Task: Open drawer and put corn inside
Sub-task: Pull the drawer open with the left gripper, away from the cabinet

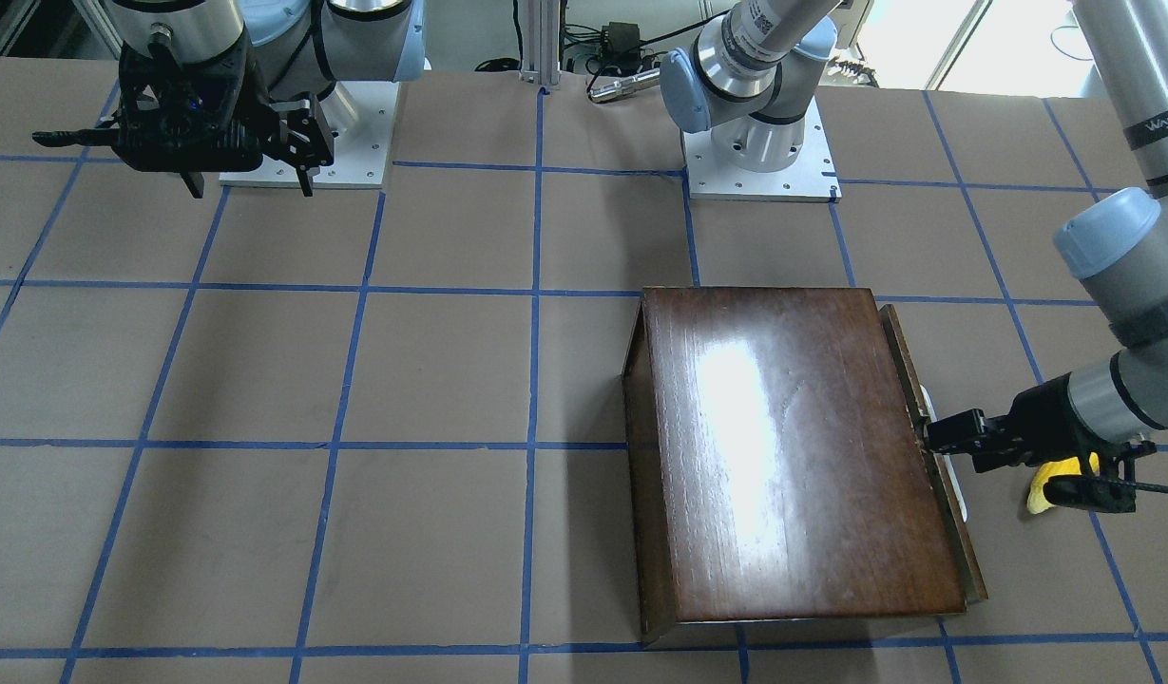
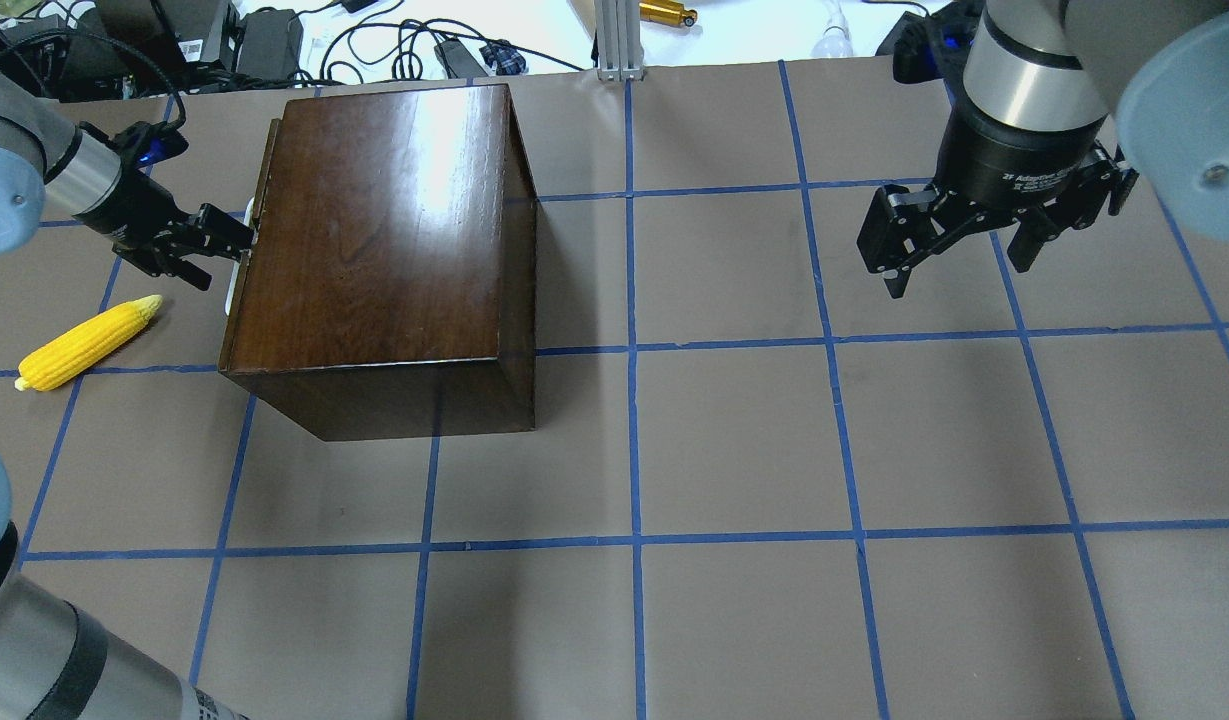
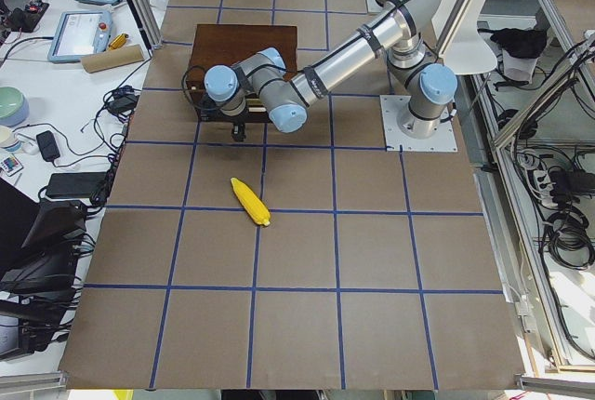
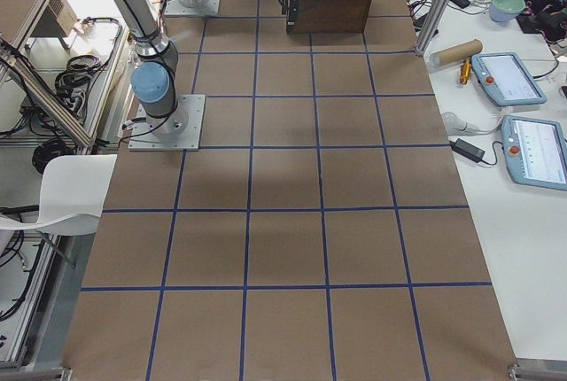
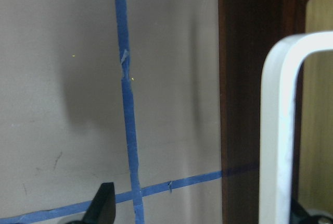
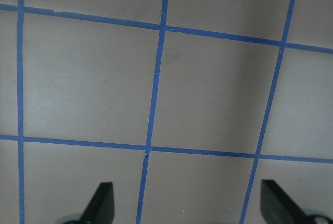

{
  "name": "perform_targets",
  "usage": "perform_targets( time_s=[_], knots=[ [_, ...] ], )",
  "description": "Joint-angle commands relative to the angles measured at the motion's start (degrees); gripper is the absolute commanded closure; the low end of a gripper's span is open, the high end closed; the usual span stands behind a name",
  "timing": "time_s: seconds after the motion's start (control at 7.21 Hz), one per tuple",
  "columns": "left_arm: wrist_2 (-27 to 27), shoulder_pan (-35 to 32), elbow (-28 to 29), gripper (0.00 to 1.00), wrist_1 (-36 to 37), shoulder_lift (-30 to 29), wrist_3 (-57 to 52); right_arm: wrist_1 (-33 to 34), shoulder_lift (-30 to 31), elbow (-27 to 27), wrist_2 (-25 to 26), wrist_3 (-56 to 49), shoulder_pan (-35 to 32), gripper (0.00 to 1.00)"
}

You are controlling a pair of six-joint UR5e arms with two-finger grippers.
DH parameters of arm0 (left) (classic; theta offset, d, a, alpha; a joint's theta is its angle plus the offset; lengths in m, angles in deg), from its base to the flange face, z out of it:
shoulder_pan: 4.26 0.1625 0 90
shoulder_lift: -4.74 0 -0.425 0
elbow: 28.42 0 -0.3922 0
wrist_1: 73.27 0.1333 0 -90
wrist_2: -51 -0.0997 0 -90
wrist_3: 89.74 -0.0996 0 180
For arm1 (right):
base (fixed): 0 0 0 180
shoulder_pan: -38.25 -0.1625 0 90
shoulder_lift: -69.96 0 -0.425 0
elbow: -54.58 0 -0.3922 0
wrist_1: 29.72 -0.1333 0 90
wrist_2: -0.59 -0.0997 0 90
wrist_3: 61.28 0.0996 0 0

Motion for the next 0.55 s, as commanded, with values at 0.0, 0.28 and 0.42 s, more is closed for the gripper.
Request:
perform_targets(
  time_s=[0.0,0.28,0.42],
  knots=[
    [-0.91,0.43,-0.08,0.00,0.10,-0.04,-0.01,0.00,-0.08,0.00,0.00,0.00,0.00,0.00],
    [-0.74,3.06,-0.08,0.00,0.10,-0.04,-0.01,0.00,0.00,0.00,0.09,0.00,0.00,0.00],
    [-0.91,3.24,0.01,0.00,0.10,-0.04,-0.01,0.00,0.00,0.00,0.00,0.00,0.00,0.00]
  ],
)
